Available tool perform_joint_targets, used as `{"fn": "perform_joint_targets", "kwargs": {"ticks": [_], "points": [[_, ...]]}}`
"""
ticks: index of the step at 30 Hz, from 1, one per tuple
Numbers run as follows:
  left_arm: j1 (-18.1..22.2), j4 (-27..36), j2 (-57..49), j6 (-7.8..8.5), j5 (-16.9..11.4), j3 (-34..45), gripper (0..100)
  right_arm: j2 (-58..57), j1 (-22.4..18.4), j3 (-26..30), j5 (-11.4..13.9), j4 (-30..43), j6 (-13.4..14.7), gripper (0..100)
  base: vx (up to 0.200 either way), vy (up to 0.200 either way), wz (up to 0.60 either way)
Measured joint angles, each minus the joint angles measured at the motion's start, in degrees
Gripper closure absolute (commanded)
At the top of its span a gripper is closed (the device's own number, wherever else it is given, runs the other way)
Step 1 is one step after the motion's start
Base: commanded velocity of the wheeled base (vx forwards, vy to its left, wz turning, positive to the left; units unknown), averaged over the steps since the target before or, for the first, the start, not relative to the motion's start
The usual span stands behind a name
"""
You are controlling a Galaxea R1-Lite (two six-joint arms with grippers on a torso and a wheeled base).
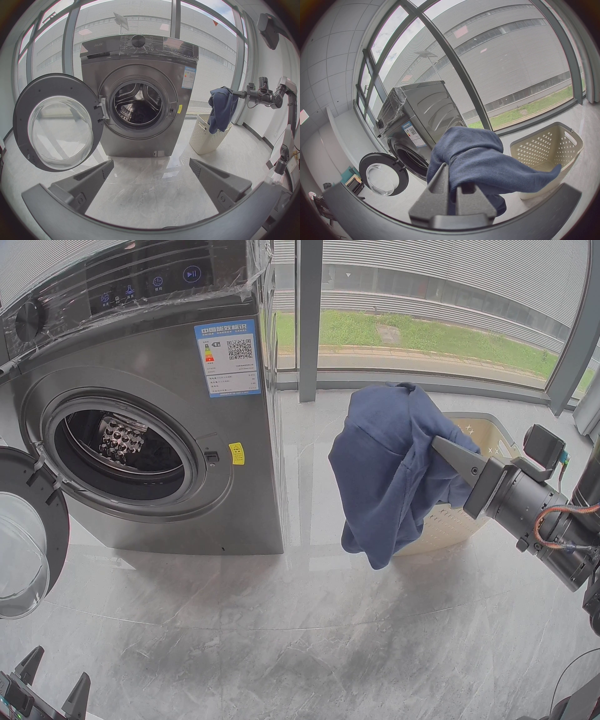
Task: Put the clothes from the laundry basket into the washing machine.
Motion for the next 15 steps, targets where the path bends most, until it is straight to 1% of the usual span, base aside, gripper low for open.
{"fn": "perform_joint_targets", "kwargs": {"ticks": [6,12,15], "points": [[0.00,0.00,0.00,0.00,0.00,0.00,0,-0.02,-0.13,0.00,-0.02,-0.02,0.00,100,-0.200,0.000,0.00],[0.00,0.02,0.00,0.00,0.00,0.00,0,-0.05,-0.13,0.01,0.00,0.00,0.00,100,0.000,0.000,0.00],[0.00,0.00,0.00,0.00,-0.02,0.00,0,-0.09,-0.22,0.01,0.01,-0.02,0.02,100,0.000,0.200,0.00]]}}
